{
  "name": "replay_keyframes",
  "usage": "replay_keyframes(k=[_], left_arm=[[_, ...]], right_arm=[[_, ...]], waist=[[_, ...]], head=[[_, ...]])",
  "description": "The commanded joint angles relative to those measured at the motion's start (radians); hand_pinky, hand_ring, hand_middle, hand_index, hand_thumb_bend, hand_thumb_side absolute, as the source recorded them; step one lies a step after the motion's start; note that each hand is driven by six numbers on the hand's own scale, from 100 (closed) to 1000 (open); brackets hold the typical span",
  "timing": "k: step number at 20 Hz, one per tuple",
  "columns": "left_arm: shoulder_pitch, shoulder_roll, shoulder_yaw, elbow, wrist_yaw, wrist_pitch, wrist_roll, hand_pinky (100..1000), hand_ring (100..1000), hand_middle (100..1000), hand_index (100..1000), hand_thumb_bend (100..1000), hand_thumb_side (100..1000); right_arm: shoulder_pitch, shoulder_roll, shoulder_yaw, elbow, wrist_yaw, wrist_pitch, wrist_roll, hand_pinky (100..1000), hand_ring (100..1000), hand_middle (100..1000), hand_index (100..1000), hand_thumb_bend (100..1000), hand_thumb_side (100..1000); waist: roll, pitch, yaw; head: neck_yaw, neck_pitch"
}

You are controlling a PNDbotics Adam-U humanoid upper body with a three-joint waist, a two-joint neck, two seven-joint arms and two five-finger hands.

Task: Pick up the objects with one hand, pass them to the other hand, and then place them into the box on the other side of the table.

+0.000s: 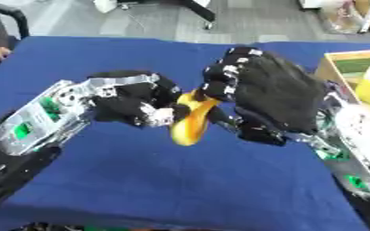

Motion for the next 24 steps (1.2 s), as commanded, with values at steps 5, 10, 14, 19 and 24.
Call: replay_keyframes(k=[5,10,14,19,24], left_arm=[[-0.011,0.026,0.011,-0.012,-0.018,0.009,0.033,636,536,497,606,191,494],[0.002,0.039,0.035,0.005,-0.069,-0.002,0.073,648,574,551,659,345,625],[0.017,0.051,0.081,0.022,-0.116,-0.029,0.113,657,594,577,683,380,630],[0.045,0.069,0.157,0.047,-0.188,-0.071,0.172,671,620,615,707,409,630],[0.095,0.076,0.236,0.109,-0.264,-0.114,0.252,676,632,632,720,433,630]], right_arm=[[-0.01,-0.012,-0.013,0.002,0.001,0.002,-0.03,582,455,431,389,106,100],[-0.01,-0.024,-0.019,-0.018,-0.02,0.001,-0.037,588,456,424,390,104,100],[-0.008,-0.044,-0.03,-0.05,-0.048,0.005,-0.032,591,456,423,392,106,100],[-0.003,-0.087,-0.056,-0.105,-0.099,0.027,-0.024,595,454,417,391,104,100],[0.005,-0.174,-0.105,-0.12,-0.156,0.065,-0.057,597,449,410,386,100,100]], waist=[[-0.011,-0.014,-0.004],[-0.011,-0.015,-0.007],[-0.012,-0.015,-0.008],[-0.014,-0.016,-0.008],[-0.016,-0.017,-0.008]], head=[[0.003,0.005],[0.003,0.005],[0.001,0.005],[0.001,0.005],[-0.001,0.005]])
